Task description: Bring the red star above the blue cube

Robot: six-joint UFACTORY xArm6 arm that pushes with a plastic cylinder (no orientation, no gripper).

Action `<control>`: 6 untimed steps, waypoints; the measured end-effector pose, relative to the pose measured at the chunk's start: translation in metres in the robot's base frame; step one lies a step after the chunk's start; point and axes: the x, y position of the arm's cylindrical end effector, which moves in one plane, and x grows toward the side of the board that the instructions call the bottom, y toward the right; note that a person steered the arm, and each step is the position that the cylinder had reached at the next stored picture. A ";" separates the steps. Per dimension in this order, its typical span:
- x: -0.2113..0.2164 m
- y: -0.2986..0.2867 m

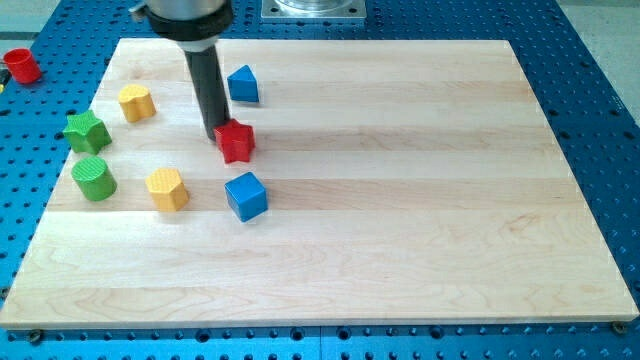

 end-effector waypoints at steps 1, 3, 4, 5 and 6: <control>0.004 0.006; 0.004 0.018; 0.004 0.020; 0.004 0.028; 0.004 0.039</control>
